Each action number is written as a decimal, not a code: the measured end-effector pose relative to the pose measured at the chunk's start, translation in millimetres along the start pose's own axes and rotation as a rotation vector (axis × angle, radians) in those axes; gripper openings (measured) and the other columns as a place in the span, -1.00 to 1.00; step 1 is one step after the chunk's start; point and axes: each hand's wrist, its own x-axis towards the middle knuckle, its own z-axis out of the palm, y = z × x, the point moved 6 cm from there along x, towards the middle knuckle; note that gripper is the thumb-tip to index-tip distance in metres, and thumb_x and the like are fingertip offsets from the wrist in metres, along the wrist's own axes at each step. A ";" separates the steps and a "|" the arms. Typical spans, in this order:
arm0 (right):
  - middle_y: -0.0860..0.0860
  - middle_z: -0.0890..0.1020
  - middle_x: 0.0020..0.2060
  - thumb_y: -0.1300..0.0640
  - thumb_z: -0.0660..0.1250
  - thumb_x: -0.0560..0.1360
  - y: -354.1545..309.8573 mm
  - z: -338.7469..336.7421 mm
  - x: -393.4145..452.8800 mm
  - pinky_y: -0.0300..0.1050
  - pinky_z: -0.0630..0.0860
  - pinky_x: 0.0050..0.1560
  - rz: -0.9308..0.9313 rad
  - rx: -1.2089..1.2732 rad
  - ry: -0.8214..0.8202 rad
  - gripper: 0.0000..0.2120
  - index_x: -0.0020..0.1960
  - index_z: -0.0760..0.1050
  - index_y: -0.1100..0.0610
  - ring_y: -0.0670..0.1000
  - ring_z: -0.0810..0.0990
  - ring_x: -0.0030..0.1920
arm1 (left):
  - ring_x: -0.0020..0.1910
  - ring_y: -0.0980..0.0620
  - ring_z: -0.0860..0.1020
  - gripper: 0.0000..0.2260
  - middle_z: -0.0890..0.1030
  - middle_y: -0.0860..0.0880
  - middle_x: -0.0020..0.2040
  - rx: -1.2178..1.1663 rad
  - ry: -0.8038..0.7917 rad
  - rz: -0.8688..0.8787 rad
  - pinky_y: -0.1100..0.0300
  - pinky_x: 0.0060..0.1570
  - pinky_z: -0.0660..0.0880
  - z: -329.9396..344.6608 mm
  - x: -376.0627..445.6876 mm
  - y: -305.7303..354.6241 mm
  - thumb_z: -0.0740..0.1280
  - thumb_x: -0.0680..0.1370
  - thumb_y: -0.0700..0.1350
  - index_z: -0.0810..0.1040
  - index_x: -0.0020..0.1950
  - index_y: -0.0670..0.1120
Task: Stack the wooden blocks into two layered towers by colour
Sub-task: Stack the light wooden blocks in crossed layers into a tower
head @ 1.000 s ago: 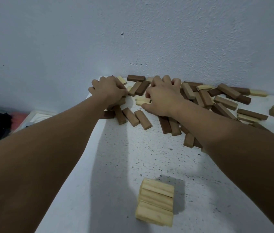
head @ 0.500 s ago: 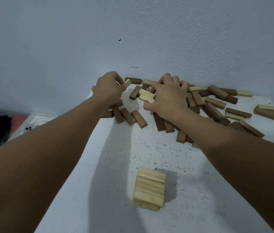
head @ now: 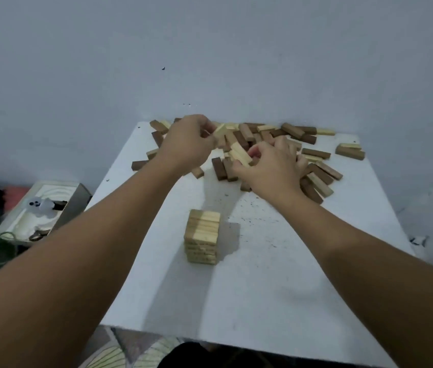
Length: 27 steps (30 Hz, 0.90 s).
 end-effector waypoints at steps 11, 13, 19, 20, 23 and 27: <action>-0.10 0.29 0.08 -0.28 0.40 0.40 81.0 -42.2 -113.3 0.02 0.10 0.13 0.163 -0.079 -0.057 -0.66 0.05 0.58 -0.11 0.06 0.36 0.29 | -0.16 0.10 0.56 -0.88 0.61 0.09 -0.12 0.193 -0.085 0.103 0.18 -0.23 0.48 45.6 -111.0 69.2 0.40 0.63 -0.05 0.69 0.12 -0.02; -0.09 0.30 0.07 -0.30 0.38 0.42 92.4 -50.2 -131.9 0.05 0.15 0.17 0.170 -0.109 -0.070 -0.64 0.08 0.58 -0.11 0.07 0.38 0.26 | -0.12 0.06 0.57 -0.86 0.62 0.05 -0.09 0.215 -0.093 0.090 0.15 -0.16 0.51 54.0 -129.8 74.0 0.42 0.62 -0.05 0.69 0.13 -0.04; -0.02 0.44 0.18 -0.35 0.34 0.45 128.7 -58.2 -177.4 0.09 0.21 0.21 0.201 -0.144 -0.139 -0.60 0.10 0.58 -0.09 0.09 0.40 0.26 | -0.06 -0.01 0.61 -0.72 0.69 -0.01 -0.01 0.214 -0.151 0.087 0.06 -0.07 0.57 107.2 -185.0 78.1 0.35 0.65 0.14 0.64 0.18 -0.04; -0.02 0.44 0.18 -0.38 0.33 0.45 133.6 -57.2 -182.7 0.09 0.23 0.23 0.206 -0.132 -0.152 -0.58 0.10 0.58 -0.10 0.10 0.40 0.27 | -0.05 -0.01 0.61 -0.71 0.69 -0.01 0.00 0.205 -0.157 0.076 0.08 -0.07 0.56 117.1 -192.6 74.0 0.35 0.65 0.13 0.63 0.21 -0.04; -0.02 0.46 0.20 -0.45 0.29 0.46 142.3 -51.3 -193.1 0.12 0.29 0.27 0.215 -0.053 -0.176 -0.52 0.14 0.57 -0.11 0.10 0.42 0.29 | -0.08 0.02 0.60 -0.72 0.68 -0.03 -0.01 0.116 -0.160 0.022 0.12 -0.12 0.54 138.6 -208.5 54.6 0.35 0.65 0.11 0.61 0.23 -0.05; -0.04 0.53 0.19 -0.44 0.24 0.51 147.5 -48.7 -195.0 0.13 0.30 0.31 0.237 0.035 -0.161 -0.57 0.13 0.57 -0.15 0.08 0.47 0.27 | -0.10 0.11 0.61 -0.73 0.68 0.04 -0.08 0.023 -0.141 0.001 0.19 -0.13 0.52 148.8 -213.2 34.3 0.36 0.63 0.18 0.67 0.12 0.00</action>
